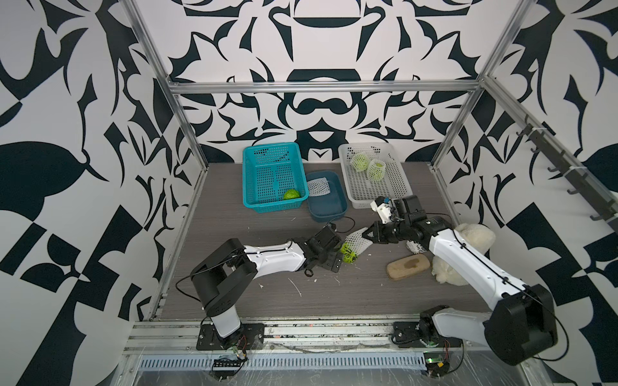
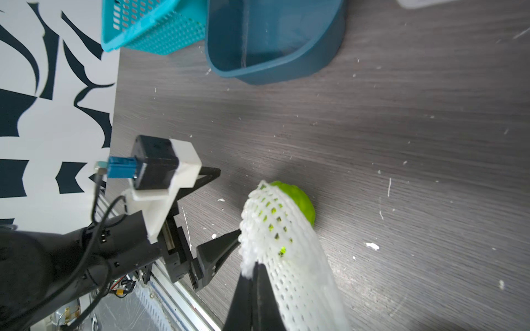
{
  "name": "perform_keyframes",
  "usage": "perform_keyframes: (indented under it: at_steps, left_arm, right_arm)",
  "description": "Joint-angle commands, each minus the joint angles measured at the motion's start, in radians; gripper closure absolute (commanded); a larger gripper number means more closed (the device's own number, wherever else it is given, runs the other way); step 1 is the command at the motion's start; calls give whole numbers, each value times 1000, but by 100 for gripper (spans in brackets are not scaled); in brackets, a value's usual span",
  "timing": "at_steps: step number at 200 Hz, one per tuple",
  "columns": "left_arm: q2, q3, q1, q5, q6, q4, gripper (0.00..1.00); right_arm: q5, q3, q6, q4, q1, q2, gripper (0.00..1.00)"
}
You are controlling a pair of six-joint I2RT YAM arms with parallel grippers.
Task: Sleeve custard apples in foam nets
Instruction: Put on the foam net on the custard apple.
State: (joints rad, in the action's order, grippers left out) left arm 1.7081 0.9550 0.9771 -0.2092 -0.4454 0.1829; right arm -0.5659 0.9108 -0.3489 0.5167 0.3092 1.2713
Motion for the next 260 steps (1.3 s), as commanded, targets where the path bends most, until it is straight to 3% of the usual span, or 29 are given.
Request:
perform_keyframes:
  at_steps: [1,121,168,198,260]
  left_arm:
    - [-25,-1,-5,3,0,10,0]
    - [-10,8,-11,-2,14,13,0]
    - [-16,2,-12,-2,23,20,0]
    - [-16,2,-12,-1,25,23,0]
    - [-3,23,-18,-1,31,27,0]
  right_arm:
    - [-61,-12,-2,-41,-2,20,100]
    - [-235,13,-8,-23,-2,60,100]
    - [-157,91,55,55,-18,117,100]
    - [56,155,71,100,-19,154,100]
    - [128,175,78,86,-18,202,100]
